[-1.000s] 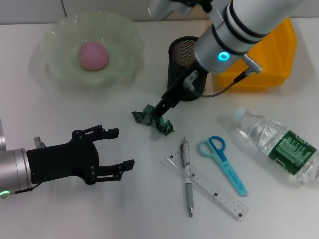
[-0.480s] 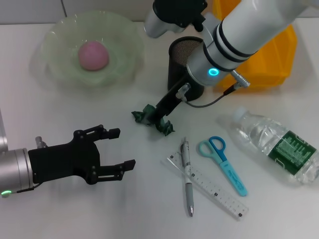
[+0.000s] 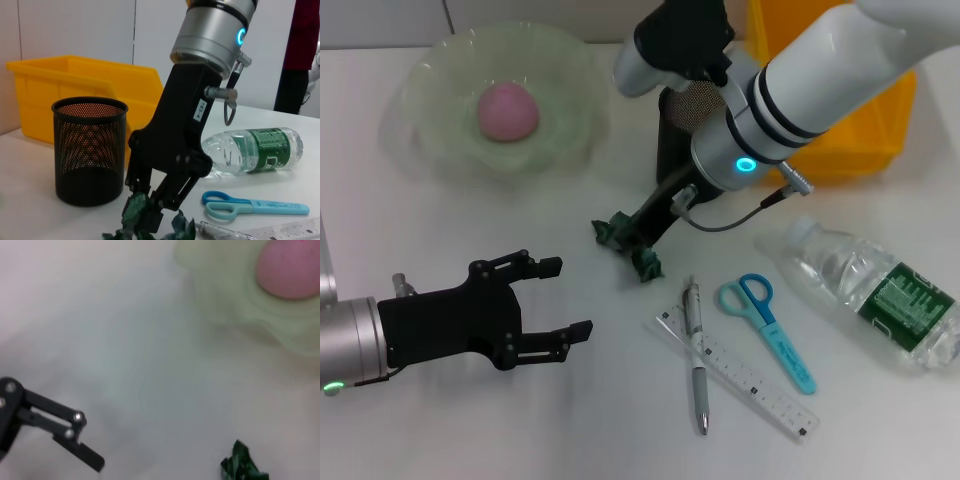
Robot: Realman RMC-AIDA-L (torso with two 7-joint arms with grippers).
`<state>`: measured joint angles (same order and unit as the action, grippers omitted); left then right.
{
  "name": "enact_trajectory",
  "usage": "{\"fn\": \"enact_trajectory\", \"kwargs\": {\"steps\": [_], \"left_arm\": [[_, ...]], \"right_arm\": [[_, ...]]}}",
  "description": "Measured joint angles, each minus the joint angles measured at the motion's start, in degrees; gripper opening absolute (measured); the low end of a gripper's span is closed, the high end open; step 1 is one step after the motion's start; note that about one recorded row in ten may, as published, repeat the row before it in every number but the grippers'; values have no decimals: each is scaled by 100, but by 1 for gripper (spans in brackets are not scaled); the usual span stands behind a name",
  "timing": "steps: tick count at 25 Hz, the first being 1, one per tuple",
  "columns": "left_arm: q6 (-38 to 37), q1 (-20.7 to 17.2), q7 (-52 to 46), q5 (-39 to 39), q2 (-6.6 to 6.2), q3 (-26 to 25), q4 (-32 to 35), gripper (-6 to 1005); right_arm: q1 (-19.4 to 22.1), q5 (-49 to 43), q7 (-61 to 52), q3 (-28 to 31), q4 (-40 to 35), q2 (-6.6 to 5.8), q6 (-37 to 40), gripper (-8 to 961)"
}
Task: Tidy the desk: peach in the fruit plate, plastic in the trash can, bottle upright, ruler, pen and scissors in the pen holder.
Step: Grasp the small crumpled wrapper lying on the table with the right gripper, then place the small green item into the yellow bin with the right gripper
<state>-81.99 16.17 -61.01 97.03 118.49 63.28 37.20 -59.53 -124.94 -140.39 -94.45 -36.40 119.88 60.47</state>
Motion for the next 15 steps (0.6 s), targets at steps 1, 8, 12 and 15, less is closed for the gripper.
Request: {"fn": "enact_trajectory", "kwargs": {"steps": [1,8,12,15], "left_arm": [[0,0,0,0,0,0,0,861],[-8,26,2,0,7,0,-3,861],[-6,29,2,0,8,0,-3,861],[-3,35,5,0,8,0,-3,861]], "right_arm": [[-1,0,0,-58,11,0,-29,310],[97,-15,-15,-285,-146,0,-111,93],[220,-30,-32,-286,-367,-4,-79,47],[236,-34,-35,-277,-408,-8,-44,12]]}}
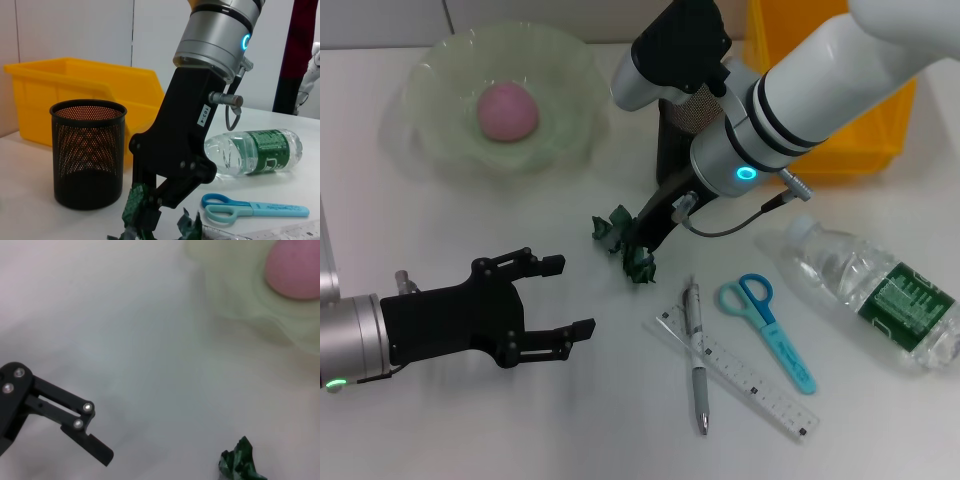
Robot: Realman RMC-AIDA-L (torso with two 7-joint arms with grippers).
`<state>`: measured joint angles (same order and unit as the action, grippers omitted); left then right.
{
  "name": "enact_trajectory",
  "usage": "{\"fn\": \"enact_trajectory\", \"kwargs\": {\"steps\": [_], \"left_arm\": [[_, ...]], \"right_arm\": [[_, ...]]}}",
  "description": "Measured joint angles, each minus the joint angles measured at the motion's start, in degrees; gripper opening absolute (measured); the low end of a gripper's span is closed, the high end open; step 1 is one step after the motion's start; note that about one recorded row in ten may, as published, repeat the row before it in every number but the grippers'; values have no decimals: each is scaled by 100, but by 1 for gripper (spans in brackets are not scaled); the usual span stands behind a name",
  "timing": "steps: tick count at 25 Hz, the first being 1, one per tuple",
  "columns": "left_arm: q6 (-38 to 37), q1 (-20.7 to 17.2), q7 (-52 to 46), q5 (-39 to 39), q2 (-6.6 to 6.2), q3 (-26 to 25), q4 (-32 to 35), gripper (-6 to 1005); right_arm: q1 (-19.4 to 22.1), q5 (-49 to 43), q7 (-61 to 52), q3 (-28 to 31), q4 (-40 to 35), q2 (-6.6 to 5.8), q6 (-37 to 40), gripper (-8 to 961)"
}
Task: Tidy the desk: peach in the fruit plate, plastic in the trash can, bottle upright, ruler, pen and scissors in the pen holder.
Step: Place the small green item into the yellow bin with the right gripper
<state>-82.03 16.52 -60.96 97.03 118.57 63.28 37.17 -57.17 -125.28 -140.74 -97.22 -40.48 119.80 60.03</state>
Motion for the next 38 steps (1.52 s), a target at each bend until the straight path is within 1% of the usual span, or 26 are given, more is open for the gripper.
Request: {"fn": "enact_trajectory", "kwargs": {"steps": [4,7,10,14,19,22,24,25,26,27,30,35,38], "left_arm": [[3,1,2,0,0,0,0,860],[3,1,3,0,0,0,0,860],[-4,6,5,-1,0,0,0,860],[2,25,6,-4,0,1,0,860],[-4,35,40,-10,6,0,0,860],[-12,38,102,-61,13,0,-16,860],[-27,53,133,-129,14,0,-66,860],[-34,65,149,-155,13,0,-95,860],[-36,77,160,-171,13,1,-116,860],[-35,83,164,-183,11,0,-130,860],[-36,90,176,-194,9,3,-141,859],[-50,102,223,-253,9,9,-147,859],[-55,129,224,-256,8,3,-150,859]], "right_arm": [[141,-104,-149,36,-299,-23,118,0],[405,-468,-421,65,-922,-37,286,-1],[696,-778,-587,291,-1606,-43,482,9],[1078,-887,-607,831,-2542,-52,771,22],[1699,-938,-609,1736,-4097,-54,1121,39],[2050,-979,-590,2276,-4820,-53,1238,49],[2223,-1125,-564,2623,-5093,-54,1239,55],[2279,-1221,-561,2797,-5155,-54,1223,58],[2370,-1464,-546,3148,-5147,-59,1079,62],[2370,-1464,-546,3148,-5147,-59,1079,65],[2440,-1712,-428,3442,-4704,-70,574,75],[2234,-1752,-187,3603,-3466,-163,-85,91],[1974,-1725,56,3617,-2696,-220,-364,101]]}}
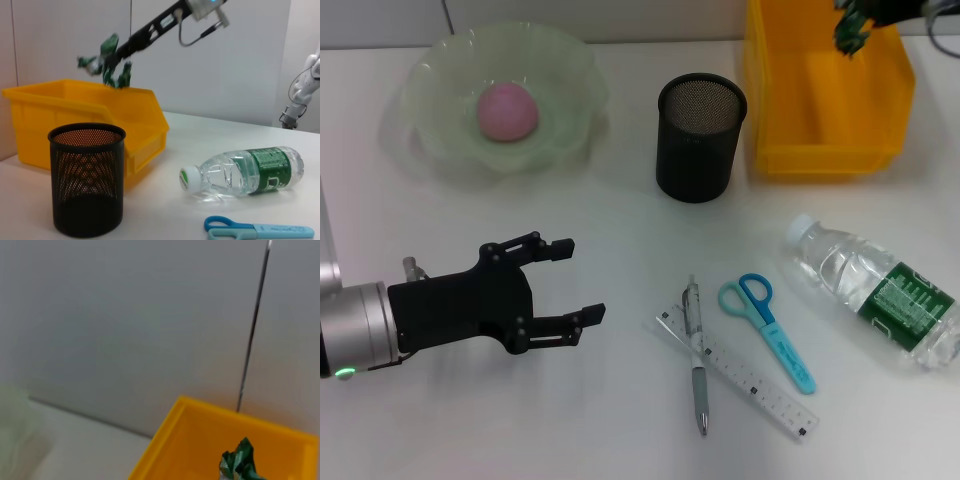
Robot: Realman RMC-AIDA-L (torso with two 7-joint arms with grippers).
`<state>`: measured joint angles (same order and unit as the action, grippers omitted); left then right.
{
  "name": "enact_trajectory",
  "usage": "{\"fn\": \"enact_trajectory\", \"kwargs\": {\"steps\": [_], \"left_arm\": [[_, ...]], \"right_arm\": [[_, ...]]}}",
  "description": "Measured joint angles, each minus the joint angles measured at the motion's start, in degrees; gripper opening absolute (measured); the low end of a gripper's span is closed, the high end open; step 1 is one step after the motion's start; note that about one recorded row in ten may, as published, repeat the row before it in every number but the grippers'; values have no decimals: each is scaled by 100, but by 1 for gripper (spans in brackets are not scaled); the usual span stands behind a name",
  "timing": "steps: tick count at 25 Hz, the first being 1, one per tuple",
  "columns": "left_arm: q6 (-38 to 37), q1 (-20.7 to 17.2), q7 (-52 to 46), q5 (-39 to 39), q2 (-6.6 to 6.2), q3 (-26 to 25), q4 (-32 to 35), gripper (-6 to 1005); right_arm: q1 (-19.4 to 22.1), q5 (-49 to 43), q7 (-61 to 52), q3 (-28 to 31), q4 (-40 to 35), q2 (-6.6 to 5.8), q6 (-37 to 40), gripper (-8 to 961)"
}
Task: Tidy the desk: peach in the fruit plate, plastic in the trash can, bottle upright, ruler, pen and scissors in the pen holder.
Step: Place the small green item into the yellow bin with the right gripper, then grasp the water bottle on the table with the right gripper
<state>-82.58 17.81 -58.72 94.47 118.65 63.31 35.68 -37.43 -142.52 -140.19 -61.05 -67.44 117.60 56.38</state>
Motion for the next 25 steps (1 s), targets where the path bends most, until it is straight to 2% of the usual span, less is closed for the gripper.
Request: {"fn": "enact_trajectory", "kwargs": {"steps": [5,9,11,12,15,19,22,25], "left_arm": [[-3,29,1,-10,0,-2,0,859],[-7,33,1,-61,0,-3,0,859],[-13,33,1,-65,0,-3,0,859],[-20,33,0,-78,-1,-3,0,859],[-31,33,0,-107,-4,-2,1,859],[-83,31,-16,-143,-8,-3,23,858],[-96,34,-22,-203,-12,-3,20,858],[-104,33,-24,-273,-18,-3,23,858]], "right_arm": [[-523,-19,131,122,1080,-196,12,118],[-509,-30,131,131,981,-168,20,131],[-465,-30,130,135,832,-149,60,268],[-434,-24,119,137,729,-139,122,336],[-299,4,87,164,193,-71,436,404],[85,53,40,202,-1162,147,1137,494],[498,501,19,119,-2024,169,1680,561],[1015,1238,106,77,-2575,164,2025,649]]}}
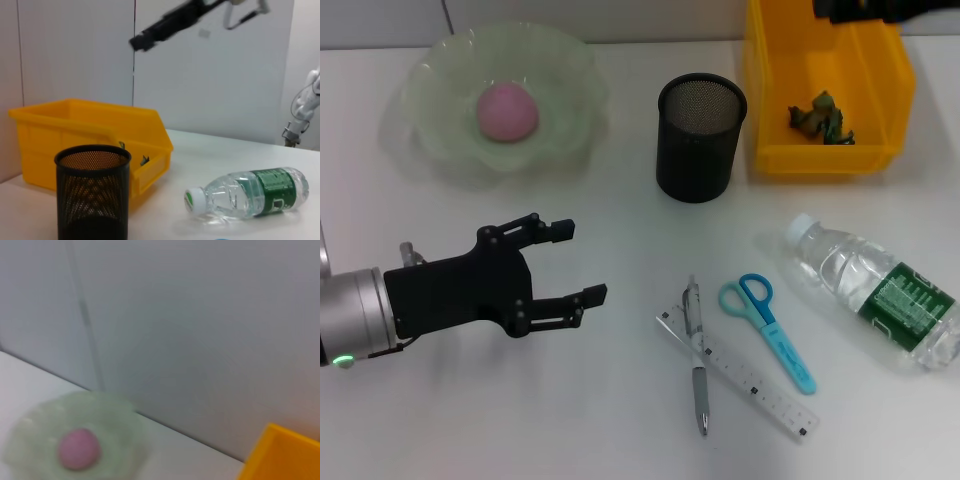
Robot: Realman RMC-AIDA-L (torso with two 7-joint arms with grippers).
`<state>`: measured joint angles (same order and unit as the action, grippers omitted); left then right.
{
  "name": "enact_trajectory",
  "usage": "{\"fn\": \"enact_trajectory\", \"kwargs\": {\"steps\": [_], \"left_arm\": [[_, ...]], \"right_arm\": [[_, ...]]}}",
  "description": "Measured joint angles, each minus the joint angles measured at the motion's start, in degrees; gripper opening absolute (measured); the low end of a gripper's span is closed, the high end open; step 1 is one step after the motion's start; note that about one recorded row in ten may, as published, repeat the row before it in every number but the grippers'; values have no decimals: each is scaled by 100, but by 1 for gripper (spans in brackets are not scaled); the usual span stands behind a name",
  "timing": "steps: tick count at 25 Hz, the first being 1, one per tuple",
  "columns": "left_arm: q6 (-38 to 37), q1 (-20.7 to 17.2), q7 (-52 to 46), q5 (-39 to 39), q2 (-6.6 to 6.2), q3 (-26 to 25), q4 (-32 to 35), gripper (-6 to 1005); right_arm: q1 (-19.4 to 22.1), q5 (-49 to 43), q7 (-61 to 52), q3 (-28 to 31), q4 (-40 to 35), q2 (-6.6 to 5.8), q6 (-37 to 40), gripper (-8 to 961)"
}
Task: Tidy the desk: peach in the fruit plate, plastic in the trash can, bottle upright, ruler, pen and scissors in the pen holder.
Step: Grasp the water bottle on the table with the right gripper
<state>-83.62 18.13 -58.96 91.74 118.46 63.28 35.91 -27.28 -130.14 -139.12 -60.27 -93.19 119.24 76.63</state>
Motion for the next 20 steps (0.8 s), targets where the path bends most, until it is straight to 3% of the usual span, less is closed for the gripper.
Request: {"fn": "enact_trajectory", "kwargs": {"steps": [4,7,14,20], "left_arm": [[-30,-4,-40,-4,-1,-5,24,858],[-54,11,-53,-10,1,-6,28,858],[-64,67,-113,-15,-5,-9,29,858],[-67,63,-109,-2,-8,-9,-5,857]], "right_arm": [[618,564,-259,42,-584,-11,563,766],[729,176,-757,56,-1168,-18,1422,826],[66,-1676,-1488,-112,-1682,-2,3564,840],[-87,-2357,-1418,-940,-1451,-19,3870,837]]}}
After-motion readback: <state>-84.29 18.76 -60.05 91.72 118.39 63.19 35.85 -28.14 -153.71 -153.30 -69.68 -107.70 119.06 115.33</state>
